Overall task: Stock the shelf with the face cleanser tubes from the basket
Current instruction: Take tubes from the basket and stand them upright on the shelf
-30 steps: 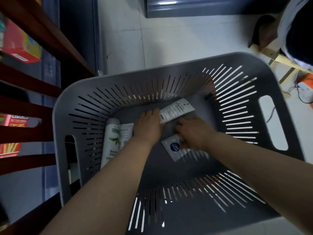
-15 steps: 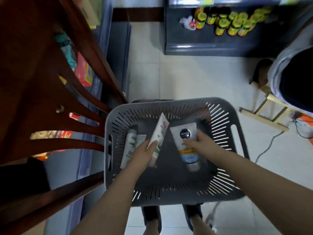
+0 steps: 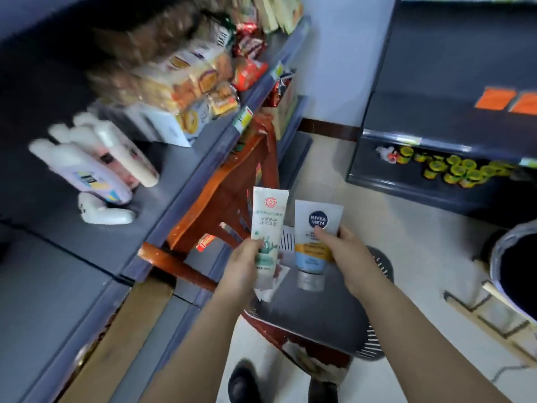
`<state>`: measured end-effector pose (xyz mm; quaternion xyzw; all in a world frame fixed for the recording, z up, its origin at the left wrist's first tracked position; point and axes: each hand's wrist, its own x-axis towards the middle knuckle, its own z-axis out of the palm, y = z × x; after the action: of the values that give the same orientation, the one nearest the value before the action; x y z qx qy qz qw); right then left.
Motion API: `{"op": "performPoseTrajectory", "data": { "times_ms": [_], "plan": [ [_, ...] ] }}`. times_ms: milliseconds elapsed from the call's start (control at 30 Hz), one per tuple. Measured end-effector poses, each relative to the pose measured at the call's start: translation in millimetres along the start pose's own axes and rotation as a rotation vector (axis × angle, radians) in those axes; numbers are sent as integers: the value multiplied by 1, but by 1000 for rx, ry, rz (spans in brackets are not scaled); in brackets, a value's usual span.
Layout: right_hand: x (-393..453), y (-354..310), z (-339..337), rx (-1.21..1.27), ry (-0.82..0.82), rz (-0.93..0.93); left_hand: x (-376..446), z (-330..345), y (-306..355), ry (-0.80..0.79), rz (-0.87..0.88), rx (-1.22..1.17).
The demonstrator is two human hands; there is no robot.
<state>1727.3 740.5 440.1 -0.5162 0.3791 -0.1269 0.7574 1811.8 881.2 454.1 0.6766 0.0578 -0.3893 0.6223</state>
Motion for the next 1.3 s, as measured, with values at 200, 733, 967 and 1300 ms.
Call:
{"op": "performPoseTrajectory", "data": {
  "times_ms": [200,733,967,1300],
  "plan": [
    [-43,-71,50,109,-128,-104,-70,-44,47,110,259,-65],
    [-223,-143,245,58,-734,-349,-289,-192,111,490,761,-81],
    [-314,-146,309,67,-944,-416,-377,-255,102,611,869,-92],
    [-420,-116,378,21,-1120,-483,-496,-337,73,777,1039,-68]
  ]
}}
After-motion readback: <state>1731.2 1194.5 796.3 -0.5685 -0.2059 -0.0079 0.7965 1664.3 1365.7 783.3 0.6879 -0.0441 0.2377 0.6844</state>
